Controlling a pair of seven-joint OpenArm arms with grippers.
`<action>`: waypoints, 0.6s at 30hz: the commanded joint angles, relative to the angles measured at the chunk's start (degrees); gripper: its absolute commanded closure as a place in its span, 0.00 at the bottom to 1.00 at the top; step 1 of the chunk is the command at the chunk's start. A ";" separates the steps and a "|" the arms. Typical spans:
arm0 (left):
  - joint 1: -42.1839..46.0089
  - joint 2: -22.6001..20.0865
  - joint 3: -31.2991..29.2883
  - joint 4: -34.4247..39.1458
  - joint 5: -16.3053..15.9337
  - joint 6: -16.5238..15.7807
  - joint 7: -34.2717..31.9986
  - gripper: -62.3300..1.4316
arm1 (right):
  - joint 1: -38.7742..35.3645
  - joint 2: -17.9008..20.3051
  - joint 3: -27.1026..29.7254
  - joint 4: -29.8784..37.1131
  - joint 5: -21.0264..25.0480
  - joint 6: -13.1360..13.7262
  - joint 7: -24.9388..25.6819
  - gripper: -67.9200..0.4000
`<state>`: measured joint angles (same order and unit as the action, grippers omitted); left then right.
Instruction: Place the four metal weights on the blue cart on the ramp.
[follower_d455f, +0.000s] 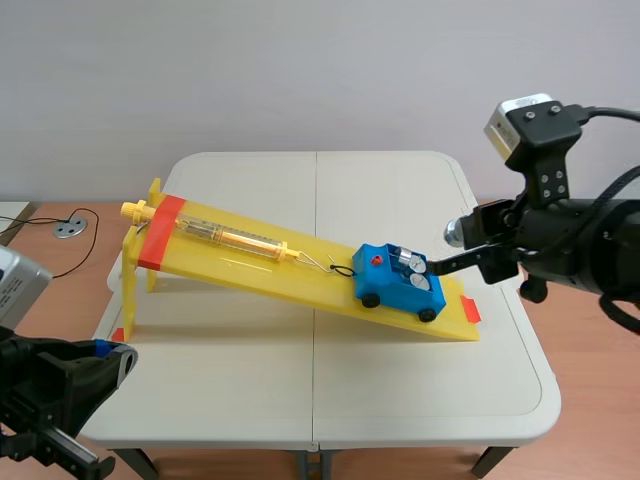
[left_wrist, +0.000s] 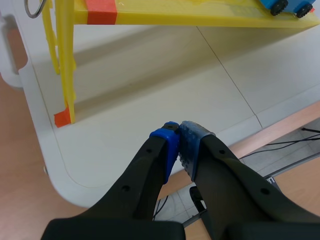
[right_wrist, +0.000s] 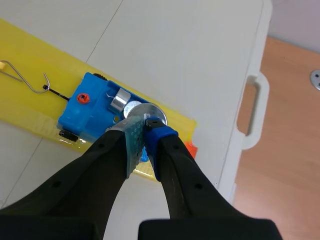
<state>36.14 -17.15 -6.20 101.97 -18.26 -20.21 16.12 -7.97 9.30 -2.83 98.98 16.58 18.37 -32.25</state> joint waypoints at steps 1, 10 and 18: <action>-1.88 0.28 -0.83 3.28 -2.97 -1.18 -5.55 0.94 | 5.84 -0.37 -1.07 1.55 3.91 -2.14 7.72 0.98; -1.88 0.28 -0.83 3.28 -2.97 -1.18 -5.55 0.94 | 10.34 -3.15 -3.41 -4.66 1.62 -2.54 8.66 0.98; -1.88 0.28 -0.83 3.28 -2.97 -1.18 -5.55 0.93 | 11.82 -4.26 -4.00 -8.79 0.42 -3.85 9.94 0.98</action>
<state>36.14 -17.15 -6.20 101.97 -18.26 -20.21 16.12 -2.42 4.73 -6.87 85.93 15.27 17.06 -31.94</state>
